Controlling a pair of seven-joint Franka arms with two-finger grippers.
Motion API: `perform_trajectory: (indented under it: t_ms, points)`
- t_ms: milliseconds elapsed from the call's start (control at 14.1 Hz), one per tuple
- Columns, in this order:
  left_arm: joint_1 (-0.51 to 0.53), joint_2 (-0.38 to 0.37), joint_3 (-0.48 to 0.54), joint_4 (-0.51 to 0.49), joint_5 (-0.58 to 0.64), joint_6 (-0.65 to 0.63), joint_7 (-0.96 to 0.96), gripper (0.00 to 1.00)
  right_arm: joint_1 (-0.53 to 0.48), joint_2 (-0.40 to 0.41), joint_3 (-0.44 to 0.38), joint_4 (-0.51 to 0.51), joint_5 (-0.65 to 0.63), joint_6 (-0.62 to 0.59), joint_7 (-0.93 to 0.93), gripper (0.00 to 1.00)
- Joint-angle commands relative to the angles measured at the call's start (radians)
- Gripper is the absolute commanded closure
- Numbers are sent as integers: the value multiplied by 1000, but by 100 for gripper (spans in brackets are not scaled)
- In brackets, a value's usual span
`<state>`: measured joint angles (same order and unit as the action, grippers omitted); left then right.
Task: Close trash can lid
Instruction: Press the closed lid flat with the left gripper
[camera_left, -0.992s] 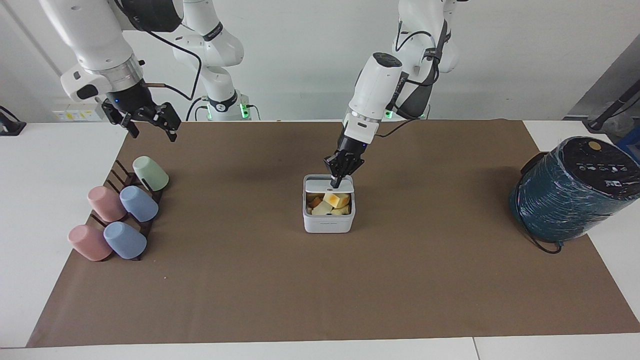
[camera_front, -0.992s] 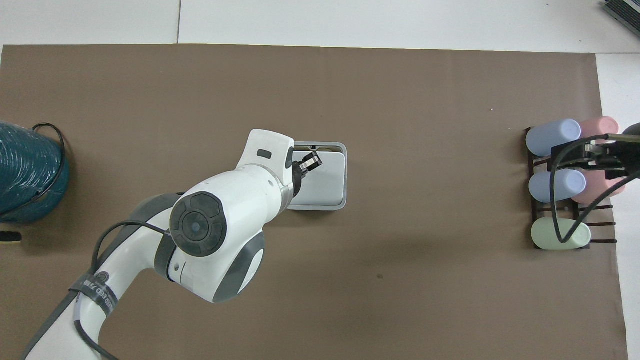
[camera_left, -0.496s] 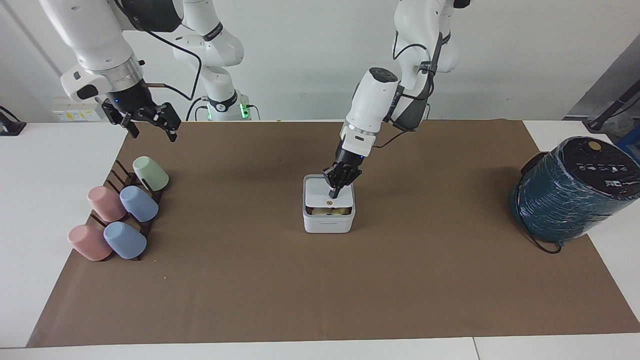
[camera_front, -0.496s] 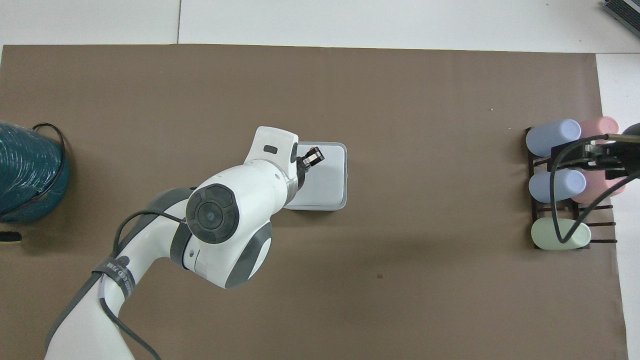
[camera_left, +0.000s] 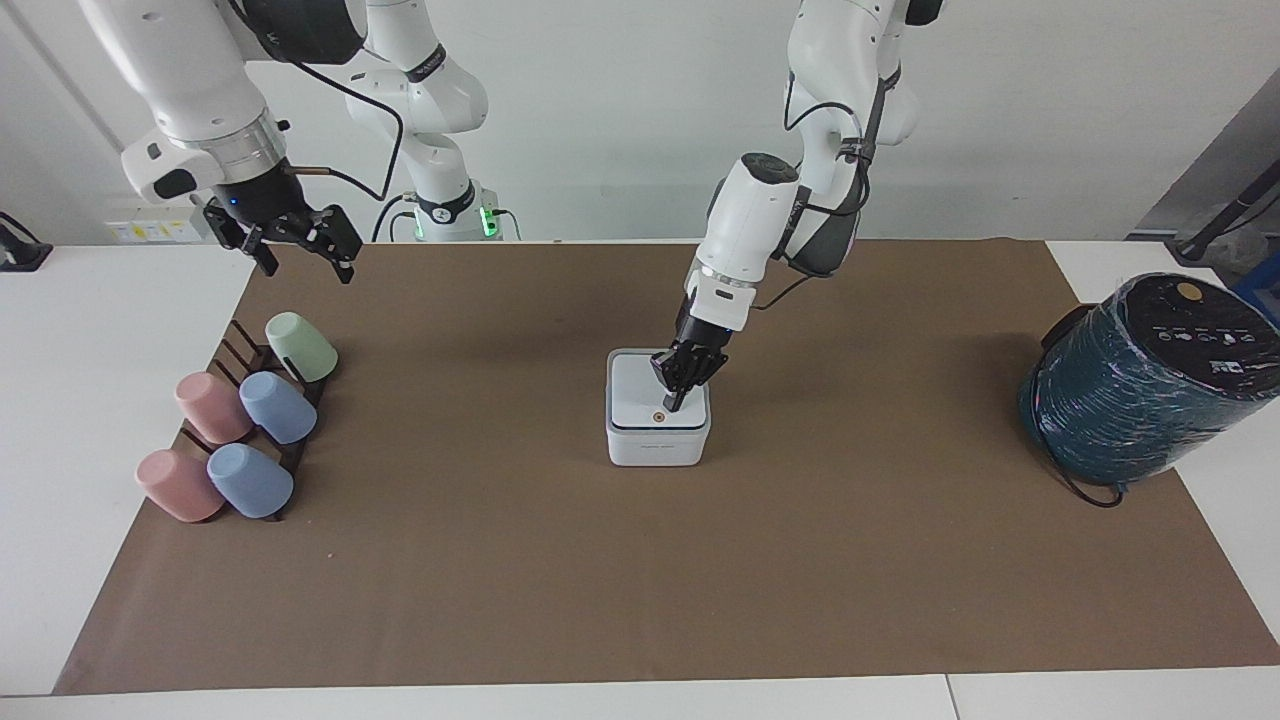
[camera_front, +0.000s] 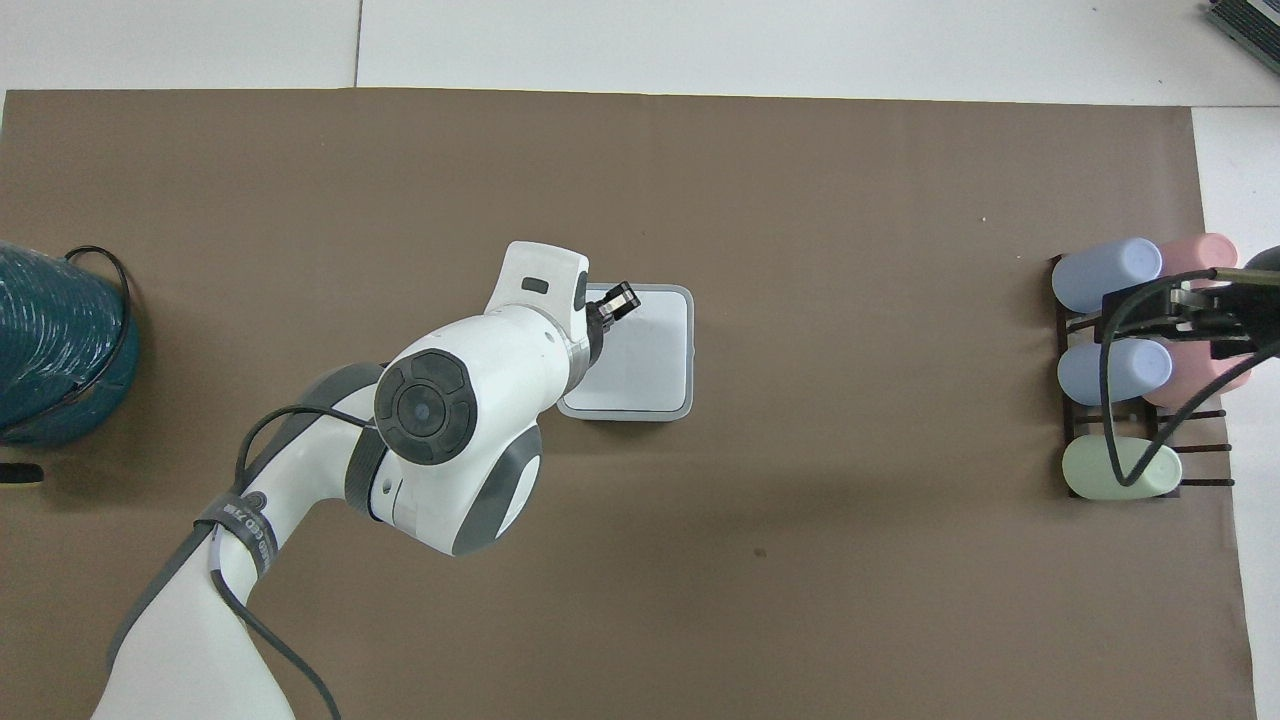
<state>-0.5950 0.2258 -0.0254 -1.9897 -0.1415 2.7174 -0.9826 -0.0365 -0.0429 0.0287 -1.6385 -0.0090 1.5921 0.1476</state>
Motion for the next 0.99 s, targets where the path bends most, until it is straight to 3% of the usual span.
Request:
perform_trajectory:
  t_ms: [0,567,921]
  points:
    - [0,44,-4,14,-12,28,7,98,-11,-25,5,-27,-11,5,-33,0]
    - [-5,70,-2,43,-1,-2,4,97,-11,-25,5,-27,-11,5,-33,0]
    - [24,44,2,190,-1,-298,8,97,-9,-25,7,-27,-11,5,-31,0]
